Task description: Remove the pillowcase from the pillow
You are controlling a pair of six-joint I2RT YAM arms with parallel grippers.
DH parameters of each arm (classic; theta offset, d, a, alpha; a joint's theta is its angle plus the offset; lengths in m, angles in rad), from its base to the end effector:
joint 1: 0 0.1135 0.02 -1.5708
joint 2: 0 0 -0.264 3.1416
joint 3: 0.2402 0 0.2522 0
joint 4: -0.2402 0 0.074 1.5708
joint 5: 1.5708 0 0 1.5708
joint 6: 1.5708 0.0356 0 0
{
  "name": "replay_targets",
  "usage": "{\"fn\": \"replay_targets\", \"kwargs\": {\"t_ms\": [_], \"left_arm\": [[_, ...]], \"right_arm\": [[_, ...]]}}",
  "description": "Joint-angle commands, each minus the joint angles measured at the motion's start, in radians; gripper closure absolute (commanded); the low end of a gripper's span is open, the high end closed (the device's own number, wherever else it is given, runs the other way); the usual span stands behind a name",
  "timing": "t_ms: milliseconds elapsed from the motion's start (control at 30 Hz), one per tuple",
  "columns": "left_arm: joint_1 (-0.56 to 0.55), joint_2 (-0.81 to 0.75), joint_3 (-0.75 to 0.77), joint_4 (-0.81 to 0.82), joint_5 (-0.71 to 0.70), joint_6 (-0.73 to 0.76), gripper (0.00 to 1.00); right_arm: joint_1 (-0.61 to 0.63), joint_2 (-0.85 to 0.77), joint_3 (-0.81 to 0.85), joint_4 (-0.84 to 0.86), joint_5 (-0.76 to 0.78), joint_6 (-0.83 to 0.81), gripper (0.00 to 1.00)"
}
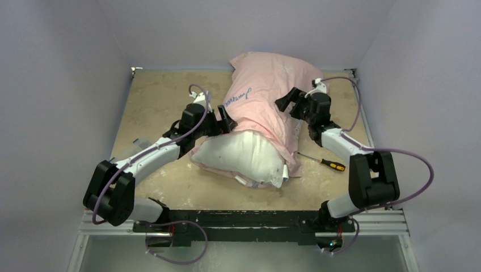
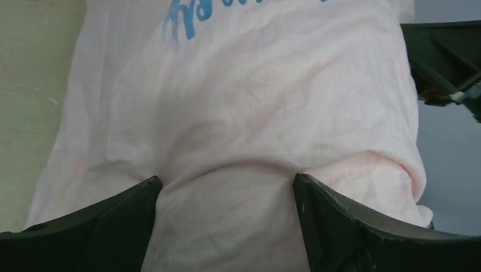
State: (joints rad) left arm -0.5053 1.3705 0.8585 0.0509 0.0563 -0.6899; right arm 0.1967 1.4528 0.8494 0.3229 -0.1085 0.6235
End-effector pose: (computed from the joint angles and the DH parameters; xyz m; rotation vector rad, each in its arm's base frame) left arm 0.2690 -0.1511 0.2558 -0.1591 2.1222 -0.7916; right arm 0.3227 0.0682 0.2558 0.3268 1.8752 0.6654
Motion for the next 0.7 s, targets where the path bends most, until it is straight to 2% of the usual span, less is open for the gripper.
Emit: {"fn": "replay_targets", "kwargs": {"t_ms": [0, 133, 300, 367, 500, 567, 667], "left_arm": [[-0.003, -0.005, -0.106, 0.159, 0.235, -0.071, 0.18], [-0.036, -0.031, -0.209, 0.222, 0.350, -0.091, 0.30], [-0.227, -0.127, -0.261, 0.226, 0.312, -0.061, 0.29], [-0.250, -0.174, -0.288, 0.225, 0.290, -0.071, 0.29], [-0.250, -0.269, -0.294, 0.106, 0.114, -0.040, 0.26], [-0.245, -0.272, -0.272, 0.046, 0.006, -0.026, 0.23], [-0.209, -0.225, -0.251, 0.027, -0.065, -0.036, 0.22]], "right_arm": [[0.018, 0.074, -0.019, 0.173, -0.176, -0.051, 0.04], [0.118, 0.121, 0.030, 0.177, -0.177, -0.096, 0.08], [0.255, 0.201, 0.167, 0.171, -0.205, -0.126, 0.13], [0.289, 0.237, 0.240, 0.158, -0.201, -0.143, 0.14], [0.314, 0.322, 0.406, 0.128, -0.199, -0.156, 0.14], [0.317, 0.381, 0.488, 0.116, -0.209, -0.157, 0.14], [0.320, 0.439, 0.591, 0.100, -0.205, -0.164, 0.14]]}}
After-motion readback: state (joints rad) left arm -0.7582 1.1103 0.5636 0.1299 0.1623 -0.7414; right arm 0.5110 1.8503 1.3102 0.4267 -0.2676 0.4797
